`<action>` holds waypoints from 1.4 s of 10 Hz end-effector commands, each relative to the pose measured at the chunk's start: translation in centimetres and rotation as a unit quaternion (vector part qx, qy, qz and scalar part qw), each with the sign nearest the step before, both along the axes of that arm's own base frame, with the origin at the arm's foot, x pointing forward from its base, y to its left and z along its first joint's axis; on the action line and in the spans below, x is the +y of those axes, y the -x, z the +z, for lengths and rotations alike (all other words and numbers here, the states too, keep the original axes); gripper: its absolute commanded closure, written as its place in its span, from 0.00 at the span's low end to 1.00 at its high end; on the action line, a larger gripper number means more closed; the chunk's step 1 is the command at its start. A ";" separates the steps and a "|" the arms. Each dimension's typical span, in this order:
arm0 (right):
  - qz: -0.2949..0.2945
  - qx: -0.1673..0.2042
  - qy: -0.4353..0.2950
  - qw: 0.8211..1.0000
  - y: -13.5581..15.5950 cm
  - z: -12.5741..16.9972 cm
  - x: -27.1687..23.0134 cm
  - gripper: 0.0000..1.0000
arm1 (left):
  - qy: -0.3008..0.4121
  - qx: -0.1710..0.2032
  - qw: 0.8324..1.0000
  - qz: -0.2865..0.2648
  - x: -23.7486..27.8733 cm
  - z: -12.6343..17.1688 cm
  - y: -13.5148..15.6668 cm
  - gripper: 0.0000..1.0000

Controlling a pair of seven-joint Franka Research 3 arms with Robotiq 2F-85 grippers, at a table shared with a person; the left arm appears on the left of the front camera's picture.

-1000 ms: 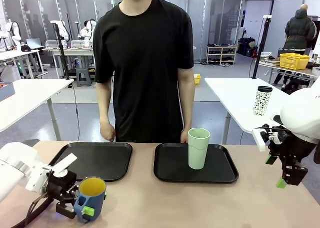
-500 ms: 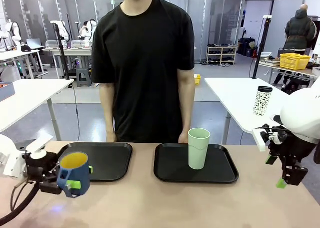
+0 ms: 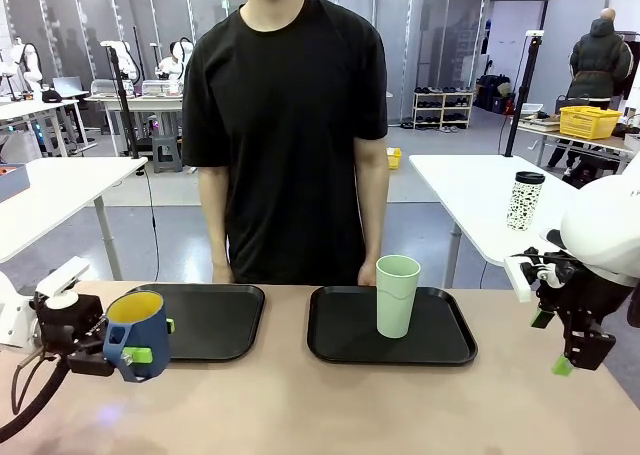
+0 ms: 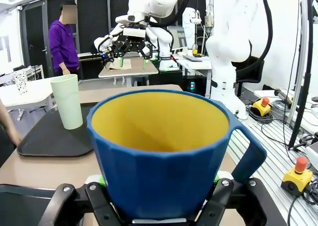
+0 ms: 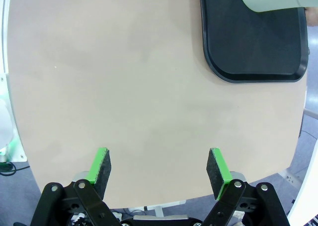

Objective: Sort and store the cups by type.
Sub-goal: Pick up the Handle plastic cup and place it into the empty Flat Tray.

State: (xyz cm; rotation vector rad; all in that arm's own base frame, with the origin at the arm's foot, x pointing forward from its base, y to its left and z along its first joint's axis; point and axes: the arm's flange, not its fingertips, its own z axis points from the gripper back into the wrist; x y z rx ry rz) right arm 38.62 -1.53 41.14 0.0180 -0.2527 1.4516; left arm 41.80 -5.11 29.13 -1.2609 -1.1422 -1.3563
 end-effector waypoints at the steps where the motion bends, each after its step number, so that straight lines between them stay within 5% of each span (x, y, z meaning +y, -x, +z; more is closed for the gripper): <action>1: -0.012 -0.001 0.006 1.000 0.1 -0.1 0.2 0.03 | -0.001 -0.002 1.000 -0.006 -0.2 0.0 0.1 0.65; 2: -0.012 -0.001 0.006 1.000 0.1 -0.1 0.2 0.03 | -0.001 -0.002 1.000 -0.006 -0.2 0.0 0.1 0.65; 3: -0.012 -0.001 0.006 1.000 0.1 -0.1 0.2 0.03 | 0.000 0.001 1.000 -0.002 -0.1 -0.1 0.0 0.29; 8: -0.012 -0.001 0.006 1.000 0.1 -0.1 0.2 0.03 | 0.009 -0.001 1.000 0.026 1.2 -1.3 -10.4 0.29; 14: -0.012 -0.001 0.006 1.000 0.1 -0.1 0.2 0.03 | 0.029 -0.013 0.998 0.045 2.7 -2.5 -17.0 0.29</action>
